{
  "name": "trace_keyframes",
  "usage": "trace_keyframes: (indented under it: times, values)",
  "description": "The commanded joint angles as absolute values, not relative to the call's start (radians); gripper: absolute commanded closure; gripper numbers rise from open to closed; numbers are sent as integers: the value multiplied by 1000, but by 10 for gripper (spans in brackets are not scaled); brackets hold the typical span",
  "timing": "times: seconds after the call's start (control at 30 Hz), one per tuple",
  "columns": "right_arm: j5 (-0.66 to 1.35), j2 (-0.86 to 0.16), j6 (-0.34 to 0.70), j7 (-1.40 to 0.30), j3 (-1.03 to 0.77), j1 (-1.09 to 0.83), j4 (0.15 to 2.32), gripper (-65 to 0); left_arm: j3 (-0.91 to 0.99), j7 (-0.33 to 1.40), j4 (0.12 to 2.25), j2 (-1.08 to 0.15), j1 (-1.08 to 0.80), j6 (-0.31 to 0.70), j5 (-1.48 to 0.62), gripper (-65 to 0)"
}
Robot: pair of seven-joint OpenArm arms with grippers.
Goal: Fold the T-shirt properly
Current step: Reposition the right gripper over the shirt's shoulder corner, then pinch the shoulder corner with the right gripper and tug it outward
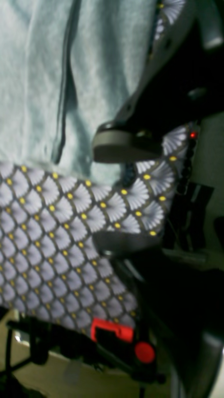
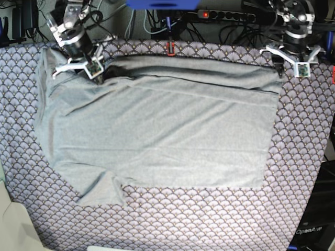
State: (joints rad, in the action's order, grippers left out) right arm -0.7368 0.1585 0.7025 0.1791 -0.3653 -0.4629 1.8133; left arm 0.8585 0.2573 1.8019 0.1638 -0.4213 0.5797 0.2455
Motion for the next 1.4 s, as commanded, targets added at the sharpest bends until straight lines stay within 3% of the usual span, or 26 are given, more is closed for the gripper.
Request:
trace_keyframes:
  times: [0.0, 0.33, 0.63, 1.23, 1.37]
  values:
    - [-722, 157, 698, 203, -366, -453, 1844, -22, 860, 232, 1819, 157, -424, 579, 231, -335]
    - [-728, 157, 698, 196, -352, -315, 1842, -22, 860, 232, 1819, 157, -424, 579, 237, -335]
    - [-865, 157, 698, 194, -272, -245, 1845, -26, 860, 232, 1824, 157, -430, 579, 237, -335]
    - [-883, 157, 698, 205, -292, -519, 1847, -29, 858, 237, 1817, 157, -403, 579, 237, -335]
    - [-883, 157, 698, 205, -292, -529, 1848, -98, 854, 237, 1817, 157, -403, 579, 237, -335]
